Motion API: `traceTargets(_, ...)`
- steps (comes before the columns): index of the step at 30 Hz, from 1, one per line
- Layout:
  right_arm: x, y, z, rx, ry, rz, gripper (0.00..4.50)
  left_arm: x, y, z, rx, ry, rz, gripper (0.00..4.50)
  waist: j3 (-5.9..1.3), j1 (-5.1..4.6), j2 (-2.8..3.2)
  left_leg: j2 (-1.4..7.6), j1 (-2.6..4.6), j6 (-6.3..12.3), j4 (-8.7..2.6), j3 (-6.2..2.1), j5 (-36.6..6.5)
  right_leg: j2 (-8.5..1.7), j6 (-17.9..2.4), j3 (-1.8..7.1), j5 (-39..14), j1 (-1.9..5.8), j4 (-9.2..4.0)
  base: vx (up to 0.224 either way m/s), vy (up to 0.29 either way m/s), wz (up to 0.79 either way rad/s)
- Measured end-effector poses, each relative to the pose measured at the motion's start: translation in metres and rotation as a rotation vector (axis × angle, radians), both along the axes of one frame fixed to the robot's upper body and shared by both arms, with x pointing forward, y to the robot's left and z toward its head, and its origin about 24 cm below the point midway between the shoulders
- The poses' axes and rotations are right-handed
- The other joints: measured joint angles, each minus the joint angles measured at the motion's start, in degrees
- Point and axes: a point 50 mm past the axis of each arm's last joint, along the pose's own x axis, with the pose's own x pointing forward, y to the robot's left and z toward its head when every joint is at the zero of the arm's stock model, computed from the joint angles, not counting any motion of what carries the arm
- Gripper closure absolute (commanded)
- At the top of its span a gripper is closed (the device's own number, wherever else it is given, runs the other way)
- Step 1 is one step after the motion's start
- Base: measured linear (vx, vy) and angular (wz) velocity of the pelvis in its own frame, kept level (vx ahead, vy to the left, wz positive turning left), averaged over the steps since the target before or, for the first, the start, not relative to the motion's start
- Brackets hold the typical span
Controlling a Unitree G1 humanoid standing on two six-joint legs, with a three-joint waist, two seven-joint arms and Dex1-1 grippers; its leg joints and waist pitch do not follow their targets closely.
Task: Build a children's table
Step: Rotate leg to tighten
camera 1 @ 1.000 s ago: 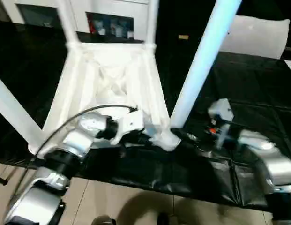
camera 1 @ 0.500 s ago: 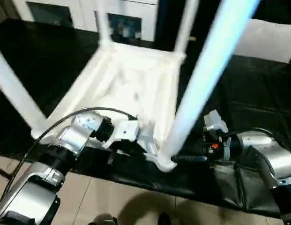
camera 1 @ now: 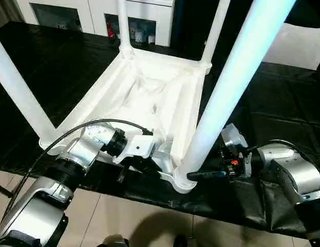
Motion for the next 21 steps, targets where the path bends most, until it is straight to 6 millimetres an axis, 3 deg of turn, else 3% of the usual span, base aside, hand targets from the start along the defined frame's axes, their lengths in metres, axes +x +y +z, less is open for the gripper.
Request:
traceTargets(5,-0.006,0.002,-0.007,0.046,0.026,-0.209,2.54,0.006,-0.002,-0.003,-0.026,0.022,0.131,4.5,0.0,-0.18,0.01,-0.02,0.07,-0.09,0.13,0.06,0.0,-0.02,0.4,0.16,-0.2,0.13,0.26,0.0,0.0,0.0)
traceTargets(8,0.001,0.006,-0.009,0.049,0.015,-0.375,2.54,0.013,-0.003,-0.004,-0.04,0.017,0.25,4.5,-0.02,-1.49,0.05,-0.06,0.19,-0.31,0.21,0.04,0.2,-0.02,0.4,0.18,-0.3,0.14,0.27,-0.037,-0.002,-0.02)
traceTargets(11,0.012,0.014,-0.012,0.065,0.025,-0.608,2.56,0.021,-0.009,-0.007,-0.065,0.021,0.409,4.5,-0.01,-3.66,0.03,-0.07,0.12,-0.33,0.32,-0.21,0.2,0.0,0.4,-0.14,-0.3,0.15,-0.1,-0.06,0.005,-0.06)
traceTargets(14,0.021,0.021,-0.01,0.051,0.021,-0.756,2.57,0.025,-0.016,-0.008,-0.086,0.023,0.504,4.5,0.13,-5.42,0.34,0.13,-0.09,-0.33,0.28,-1.16,0.2,-0.07,0.4,-1.92,-0.3,0.67,-2.01,-0.055,0.036,-0.2)
traceTargets(17,0.036,0.036,-0.009,0.044,0.028,-0.953,2.57,0.032,-0.027,-0.01,-0.106,0.015,0.665,4.5,0.66,-7.04,1.18,0.35,0.09,-0.32,0.13,-2.18,0.2,-0.23,0.4,-3.87,-0.3,1.97,-3.91,-0.012,0.017,-0.05)
traceTargets(18,0.04,0.039,-0.008,0.039,0.02,-1.002,2.57,0.033,-0.031,-0.01,-0.117,0.012,0.706,4.5,0.86,-7.19,1.34,0.4,0.12,-0.31,0.06,-2.12,0.2,-0.46,0.5,-3.95,-0.6,2.01,-3.1,0.0,0.0,0.0)
traceTargets(19,0.044,0.041,-0.008,0.032,0.017,-1.046,2.57,0.035,-0.035,-0.01,-0.12,0.004,0.741,4.5,1.15,-7.0,0.9,0.04,0.63,-0.31,0.06,-1.65,0.2,-0.71,0.6,-2.68,-2.1,1.49,-0.41,0.0,0.0,0.0)
traceTargets(20,0.045,0.043,-0.008,0.027,0.018,-1.074,2.57,0.035,-0.038,-0.011,-0.118,0.002,0.762,4.5,1.3,-6.84,0.09,-0.37,1.35,-0.34,0.22,-1.16,0.2,-0.8,0.6,-1.4,-2.8,1.15,0.96,0.0,0.0,0.0)
traceTargets(21,0.047,0.045,-0.008,0.023,0.016,-1.101,2.57,0.035,-0.04,-0.011,-0.119,-0.001,0.781,4.5,1.59,-6.76,-0.63,-1.18,2.29,-0.51,0.42,-0.96,-0.2,-0.7,0.7,-0.75,-2.5,0.66,1.37,0.038,-0.069,0.16)
